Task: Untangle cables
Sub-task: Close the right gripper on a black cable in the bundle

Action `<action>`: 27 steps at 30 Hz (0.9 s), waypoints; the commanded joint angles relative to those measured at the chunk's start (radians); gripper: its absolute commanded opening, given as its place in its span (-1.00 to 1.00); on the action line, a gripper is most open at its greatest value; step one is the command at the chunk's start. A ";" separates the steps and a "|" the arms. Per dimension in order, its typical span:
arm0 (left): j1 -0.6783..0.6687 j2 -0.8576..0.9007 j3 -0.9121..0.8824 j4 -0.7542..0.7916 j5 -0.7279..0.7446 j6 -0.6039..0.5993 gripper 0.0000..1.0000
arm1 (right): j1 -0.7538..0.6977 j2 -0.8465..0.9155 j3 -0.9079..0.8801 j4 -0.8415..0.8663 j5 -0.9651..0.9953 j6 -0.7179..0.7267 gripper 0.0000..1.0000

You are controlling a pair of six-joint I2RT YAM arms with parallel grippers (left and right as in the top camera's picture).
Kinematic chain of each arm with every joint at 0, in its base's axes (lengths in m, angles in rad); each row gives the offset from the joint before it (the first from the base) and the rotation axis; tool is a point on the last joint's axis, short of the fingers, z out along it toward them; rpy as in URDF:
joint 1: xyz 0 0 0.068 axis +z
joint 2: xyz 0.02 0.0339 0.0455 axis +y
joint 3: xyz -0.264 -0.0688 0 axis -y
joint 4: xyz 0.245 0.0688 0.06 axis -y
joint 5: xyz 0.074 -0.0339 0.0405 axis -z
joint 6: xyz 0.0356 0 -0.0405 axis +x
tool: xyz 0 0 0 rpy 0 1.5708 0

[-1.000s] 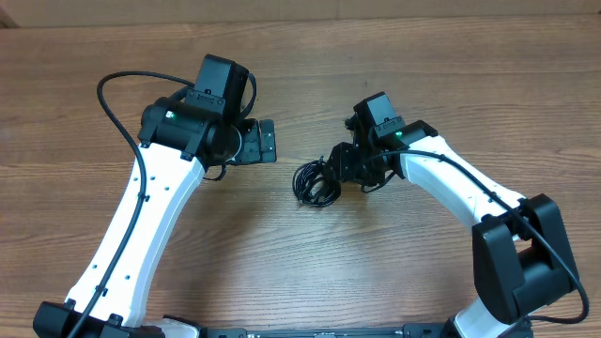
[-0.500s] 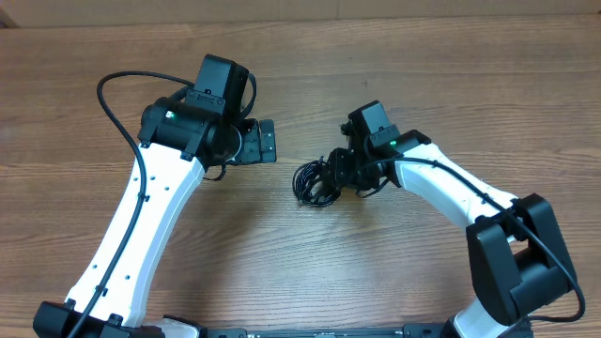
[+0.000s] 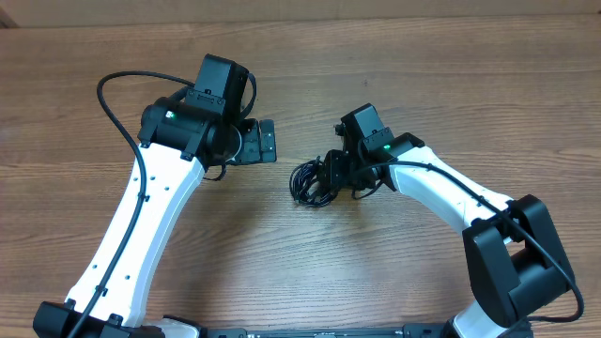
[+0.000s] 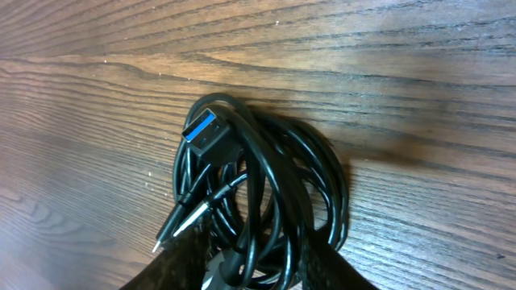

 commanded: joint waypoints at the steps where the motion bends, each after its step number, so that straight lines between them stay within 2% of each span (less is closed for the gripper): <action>1: 0.005 0.008 0.008 0.000 -0.013 -0.021 0.99 | 0.004 0.004 -0.026 0.003 0.014 0.006 -0.28; 8: 0.005 0.008 0.008 -0.002 -0.013 -0.021 0.99 | 0.004 0.004 -0.069 0.048 0.010 0.006 -0.37; 11: 0.005 0.008 0.008 -0.002 -0.013 -0.021 0.99 | 0.004 0.004 -0.069 0.056 0.010 0.006 -0.48; 16: 0.005 0.008 0.008 -0.002 -0.013 -0.021 0.99 | 0.004 0.003 -0.069 0.055 0.009 0.006 -0.93; 20: 0.005 0.008 0.008 -0.002 -0.012 -0.021 0.99 | 0.002 0.000 -0.042 0.042 -0.021 0.006 -0.92; 23: 0.005 0.008 0.007 -0.003 -0.002 -0.021 0.99 | -0.008 -0.040 0.032 -0.036 -0.053 0.006 -0.93; 27: 0.005 0.008 0.006 -0.004 0.030 -0.052 0.99 | -0.010 -0.158 0.102 -0.093 -0.126 0.001 -0.93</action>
